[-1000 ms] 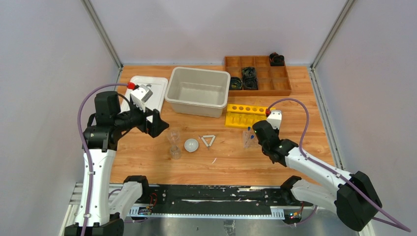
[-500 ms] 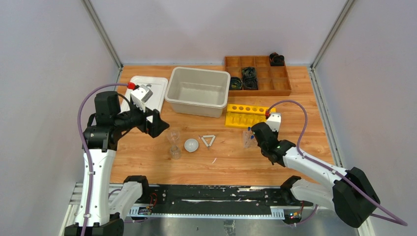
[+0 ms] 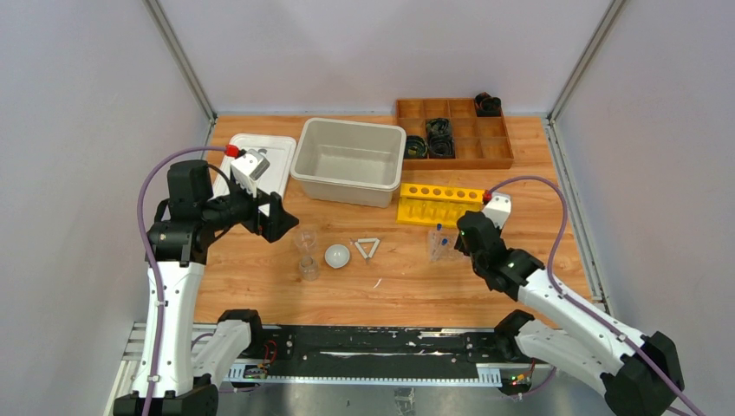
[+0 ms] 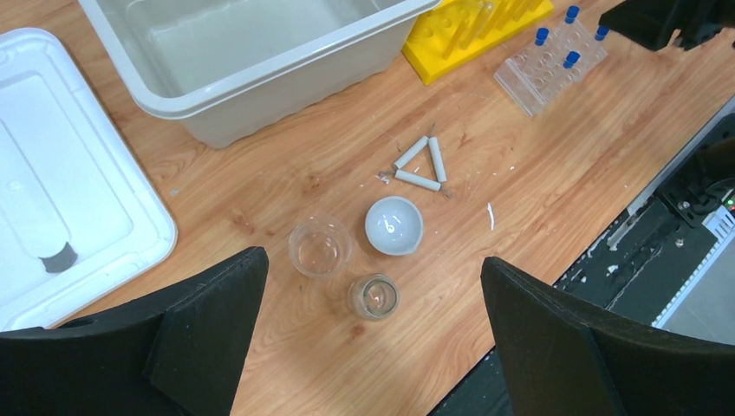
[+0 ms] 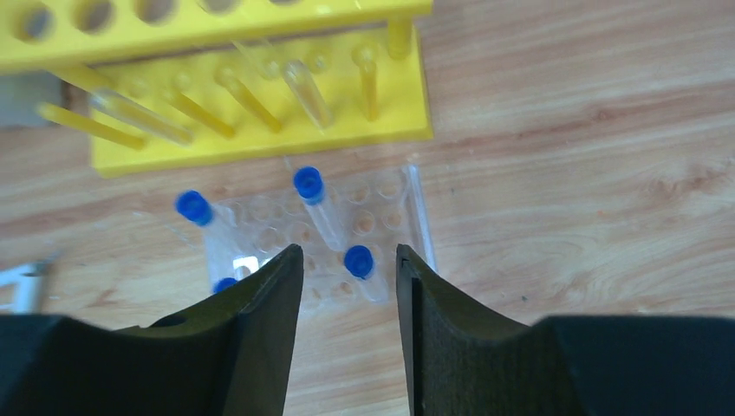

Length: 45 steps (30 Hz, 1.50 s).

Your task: Organize the chemistry lab equipment

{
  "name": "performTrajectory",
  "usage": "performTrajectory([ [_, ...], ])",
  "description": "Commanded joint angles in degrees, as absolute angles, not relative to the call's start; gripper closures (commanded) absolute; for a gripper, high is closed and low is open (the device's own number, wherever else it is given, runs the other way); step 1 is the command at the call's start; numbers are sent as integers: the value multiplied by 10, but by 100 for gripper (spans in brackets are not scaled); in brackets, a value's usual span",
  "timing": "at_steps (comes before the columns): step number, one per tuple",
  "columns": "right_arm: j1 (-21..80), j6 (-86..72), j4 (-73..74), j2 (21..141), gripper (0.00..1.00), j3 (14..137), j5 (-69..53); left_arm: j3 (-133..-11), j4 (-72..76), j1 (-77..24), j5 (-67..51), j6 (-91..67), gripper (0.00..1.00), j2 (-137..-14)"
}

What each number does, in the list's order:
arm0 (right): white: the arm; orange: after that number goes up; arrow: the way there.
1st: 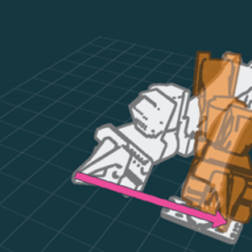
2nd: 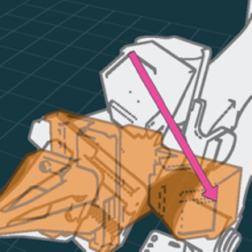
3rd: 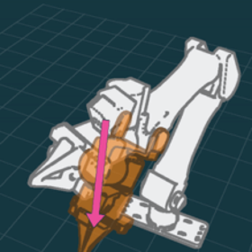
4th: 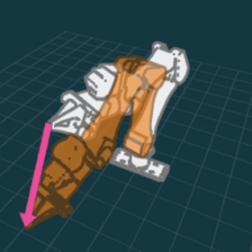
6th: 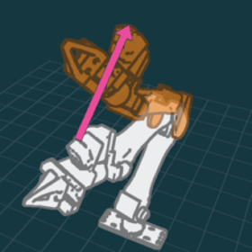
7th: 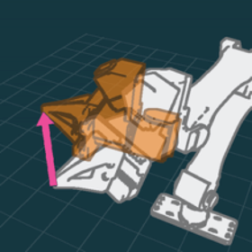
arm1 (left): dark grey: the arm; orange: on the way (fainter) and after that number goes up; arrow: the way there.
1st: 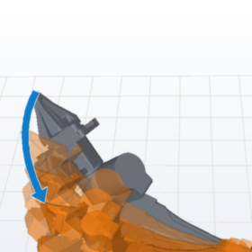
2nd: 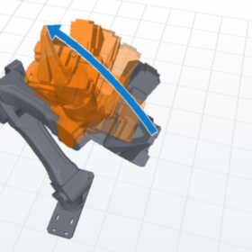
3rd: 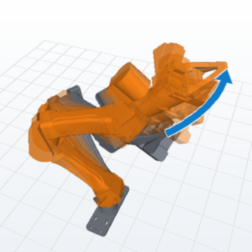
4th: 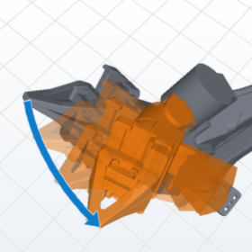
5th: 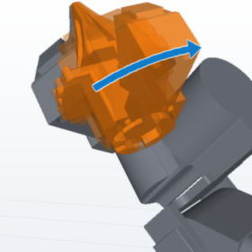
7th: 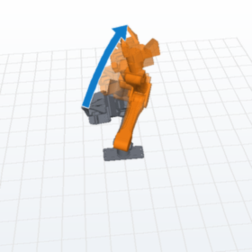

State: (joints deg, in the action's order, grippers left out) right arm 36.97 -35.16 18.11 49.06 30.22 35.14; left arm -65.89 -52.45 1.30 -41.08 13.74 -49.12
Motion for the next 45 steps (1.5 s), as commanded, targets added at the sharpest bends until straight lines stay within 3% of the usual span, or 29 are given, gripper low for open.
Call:
performTrajectory([
  [1, 371, -344, 198, 480, 54, 374, 320, -672, -520, 12, -424, 141, 0, -493],
  [8, 468, -268, 159, 659, 57, 528, 145, -659, -521, 12, -411, 141, 0, -502],
  [13, 528, -240, 196, 841, 53, 643, 86, -652, -524, 12, -401, 146, 0, -504],
  [18, 538, -280, 185, 949, 53, 662, 80, -643, -526, 12, -386, 157, 0, -512],
  [37, 542, -346, 133, 1058, 59, 644, 112, -639, -531, 12, -386, 169, 0, -507],
  [40, 542, -346, 131, 1063, 64, 643, 118, -639, -531, 12, -388, 169, 0, -506],
  [45, 542, -339, 134, 1054, 93, 641, 120, -644, -531, 12, -387, 171, 0, -507],
])
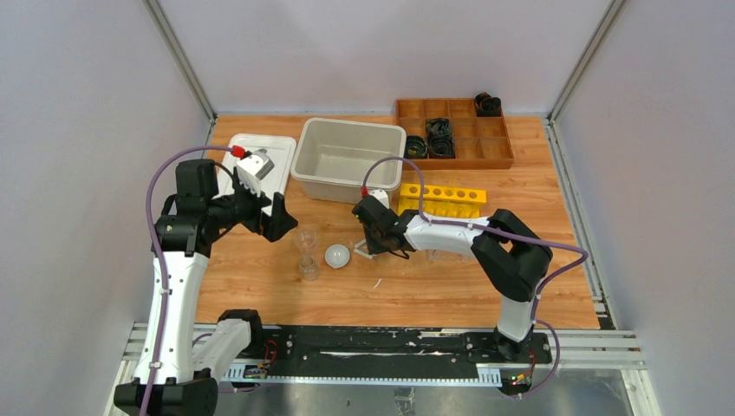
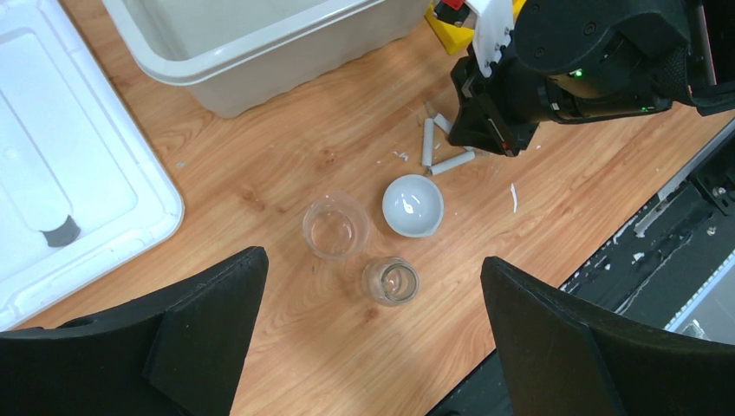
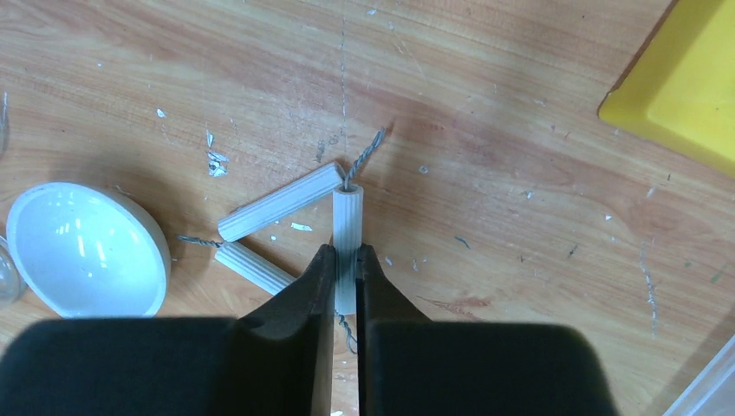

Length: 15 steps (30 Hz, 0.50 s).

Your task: Organize the chemistry lab equipment

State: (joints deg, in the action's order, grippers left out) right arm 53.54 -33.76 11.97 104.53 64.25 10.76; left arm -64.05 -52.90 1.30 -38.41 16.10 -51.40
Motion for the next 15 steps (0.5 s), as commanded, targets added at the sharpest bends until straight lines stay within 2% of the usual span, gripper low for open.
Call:
performTrajectory([
  [1, 542, -334, 137, 1049, 98, 643, 120, -645, -531, 12, -387, 171, 0, -507],
  [7, 542, -284, 175, 958, 100, 653, 131, -657, -531, 12, -394, 165, 0, -509],
  [15, 534, -185, 230, 837, 100, 772, 180, -665, -531, 12, -389, 162, 0, -522],
])
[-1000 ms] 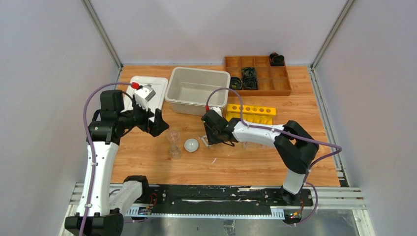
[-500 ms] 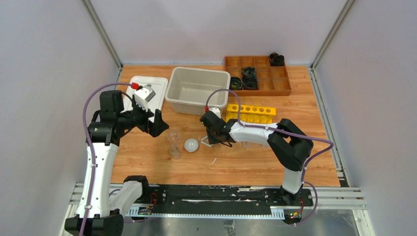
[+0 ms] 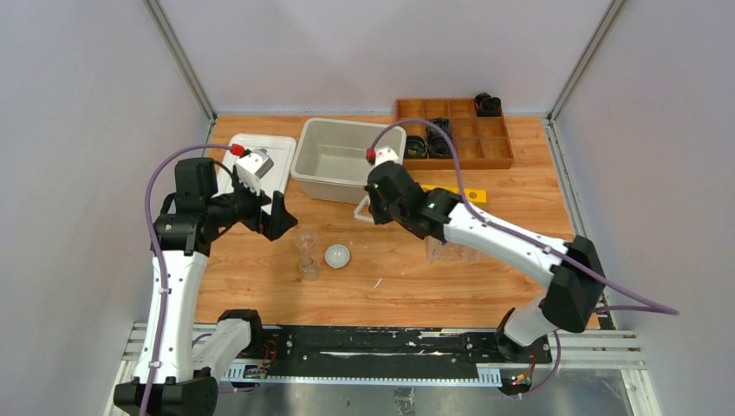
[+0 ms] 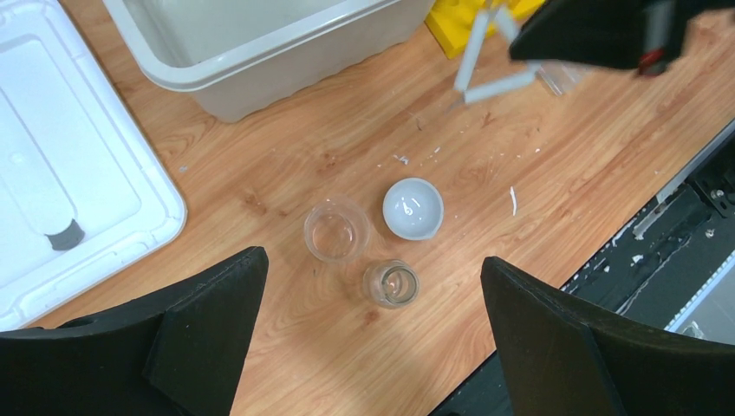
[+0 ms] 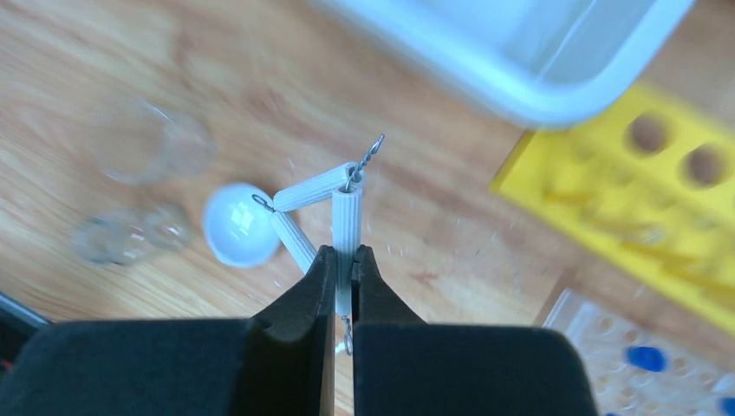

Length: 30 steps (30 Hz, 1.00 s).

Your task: Organize the chemistry lab equipment

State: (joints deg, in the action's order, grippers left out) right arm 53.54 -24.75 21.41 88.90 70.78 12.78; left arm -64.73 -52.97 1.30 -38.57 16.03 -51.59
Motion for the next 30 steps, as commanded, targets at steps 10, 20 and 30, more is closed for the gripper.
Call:
performTrajectory([
  [10, 471, -132, 290, 1055, 100, 1054, 176, -665, -531, 12, -391, 164, 0, -520],
  [20, 413, -116, 367, 1271, 100, 1272, 152, -655, -531, 12, -398, 168, 0, -514],
  [30, 435, -82, 357, 1291, 100, 1201, 92, -651, -531, 12, -412, 168, 0, -523],
])
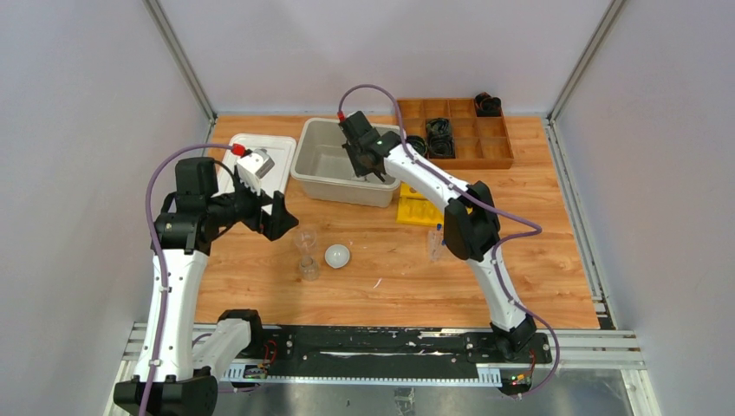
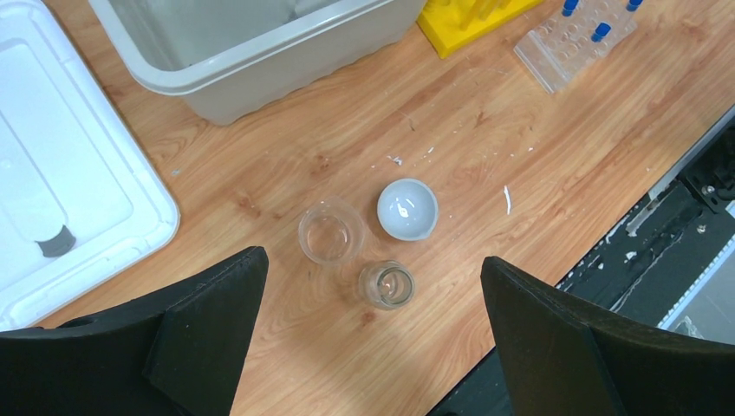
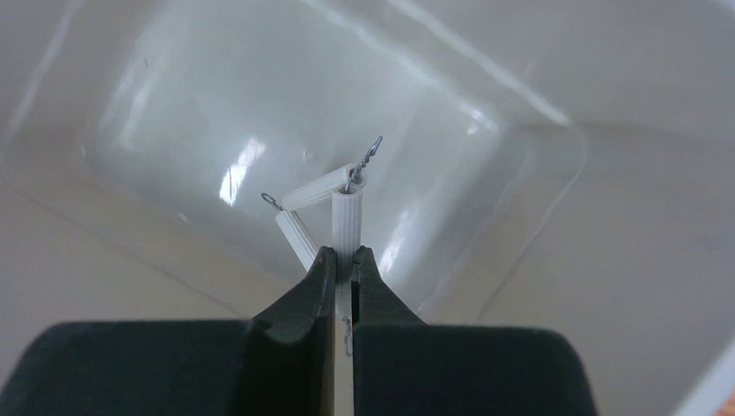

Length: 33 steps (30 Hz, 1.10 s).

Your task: Organize the chemistry lab equipment

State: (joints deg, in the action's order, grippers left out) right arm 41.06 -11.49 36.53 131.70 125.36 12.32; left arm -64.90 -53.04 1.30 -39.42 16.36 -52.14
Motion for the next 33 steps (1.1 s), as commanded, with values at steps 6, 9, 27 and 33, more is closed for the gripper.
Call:
performTrajectory([
  [6, 461, -101, 337, 1257, 100, 1147, 81, -648, -530, 12, -428, 166, 0, -525],
  [9, 471, -127, 329, 1245, 100, 1126, 79, -647, -530, 12, -428, 166, 0, -520],
  [27, 406, -71, 380, 1256, 100, 1164, 111, -641, -530, 13, -426, 173, 0, -505],
  [33, 402, -65, 394, 1266, 79, 1183, 133, -644, -530, 12, -425, 174, 0, -509],
])
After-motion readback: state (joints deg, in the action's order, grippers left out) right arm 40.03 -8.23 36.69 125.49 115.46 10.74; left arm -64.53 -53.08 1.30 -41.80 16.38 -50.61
